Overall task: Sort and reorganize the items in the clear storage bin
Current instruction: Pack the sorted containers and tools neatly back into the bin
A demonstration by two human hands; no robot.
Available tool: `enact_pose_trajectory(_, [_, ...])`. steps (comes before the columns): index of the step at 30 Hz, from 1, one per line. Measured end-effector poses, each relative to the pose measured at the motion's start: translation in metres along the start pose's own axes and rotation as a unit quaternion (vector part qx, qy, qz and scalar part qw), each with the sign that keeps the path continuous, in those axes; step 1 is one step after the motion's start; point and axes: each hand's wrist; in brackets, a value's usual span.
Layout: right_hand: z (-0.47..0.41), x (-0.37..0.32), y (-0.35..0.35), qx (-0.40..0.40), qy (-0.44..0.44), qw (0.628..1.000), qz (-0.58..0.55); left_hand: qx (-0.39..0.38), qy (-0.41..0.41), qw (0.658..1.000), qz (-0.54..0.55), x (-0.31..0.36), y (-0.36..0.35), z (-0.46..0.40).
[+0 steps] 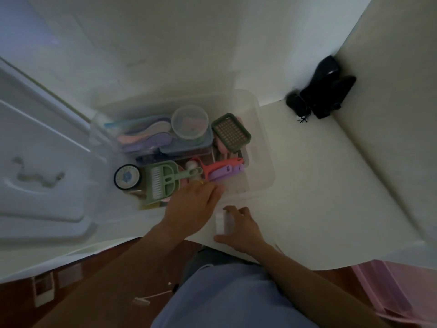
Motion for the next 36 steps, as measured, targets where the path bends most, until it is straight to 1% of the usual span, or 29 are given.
enact_pose_trajectory(2, [0.004,-0.001,0.006,-0.006,0.006,1.0,-0.009,0.032,-0.012,0.999,0.004,0.001,0.003,0.001])
enact_pose_trajectory(4, [0.014,-0.005,0.017,-0.001,0.022,0.999,-0.034,-0.016,0.012,1.0,0.02,0.003,0.0,0.003])
enact_pose_trajectory(5, [0.022,-0.01,0.024,0.008,0.03,0.998,-0.058,-0.062,0.041,0.997,0.026,0.002,0.002,0.002])
enact_pose_trajectory(7, [0.042,-0.024,0.04,0.03,0.037,0.992,-0.117,-0.146,0.041,0.988,0.027,0.002,0.001,0.0])
enact_pose_trajectory(9, [0.065,-0.037,0.057,0.034,0.032,0.982,-0.185,-0.148,-0.007,0.988,0.037,0.005,0.008,-0.003])
enact_pose_trajectory(10, [0.077,-0.042,0.066,0.028,0.027,0.976,-0.215,-0.13,-0.026,0.99,0.053,0.006,0.011,-0.005])
enact_pose_trajectory(13, [0.108,-0.053,0.096,0.023,0.016,0.955,-0.294,-0.141,-0.041,0.984,0.105,0.011,0.03,-0.012])
enact_pose_trajectory(16, [0.128,-0.067,0.13,0.019,0.031,0.915,-0.403,-0.17,-0.026,0.961,0.215,0.016,0.047,-0.027])
enact_pose_trajectory(18, [0.129,-0.076,0.149,-0.015,0.056,0.891,-0.45,-0.185,0.028,0.928,0.322,0.02,0.057,-0.041])
enact_pose_trajectory(19, [0.125,-0.08,0.156,-0.027,0.061,0.88,-0.47,-0.195,0.074,0.902,0.379,0.02,0.059,-0.048])
enact_pose_trajectory(21, [0.112,-0.083,0.162,-0.032,0.053,0.847,-0.528,-0.21,0.175,0.823,0.498,0.021,0.065,-0.06])
enact_pose_trajectory(22, [0.105,-0.085,0.164,-0.028,0.05,0.828,-0.557,-0.202,0.207,0.787,0.545,0.02,0.068,-0.064])
enact_pose_trajectory(23, [0.099,-0.088,0.164,-0.023,0.052,0.817,-0.574,-0.188,0.229,0.763,0.575,0.018,0.069,-0.067])
enact_pose_trajectory(24, [0.093,-0.09,0.164,-0.015,0.057,0.818,-0.572,-0.176,0.243,0.752,0.587,0.018,0.072,-0.068])
enact_pose_trajectory(28, [0.075,-0.106,0.159,0.034,0.052,0.868,-0.492,-0.157,0.305,0.747,0.57,0.009,0.071,-0.07])
enact_pose_trajectory(31, [0.066,-0.116,0.154,0.036,0.013,0.895,-0.445,-0.192,0.334,0.78,0.493,-0.003,0.065,-0.067])
enact_pose_trajectory(32, [0.063,-0.117,0.151,0.052,0.005,0.913,-0.405,-0.209,0.341,0.783,0.476,-0.006,0.065,-0.065])
enact_pose_trajectory(33, [0.06,-0.116,0.149,0.079,0.002,0.938,-0.337,-0.224,0.354,0.775,0.474,-0.008,0.066,-0.064])
enact_pose_trajectory(35, [0.055,-0.115,0.149,0.128,0.002,0.979,-0.16,-0.259,0.378,0.736,0.499,-0.008,0.066,-0.063])
enact_pose_trajectory(36, [0.054,-0.117,0.15,0.125,0.001,0.989,-0.082,-0.286,0.384,0.72,0.502,-0.008,0.063,-0.065])
Point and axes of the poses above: each hand's wrist, its own z-axis away from the middle knuckle, its own y-axis out of the back of the hand, x = y × z, and after that the axes turned 10 degrees about -z, right-handed
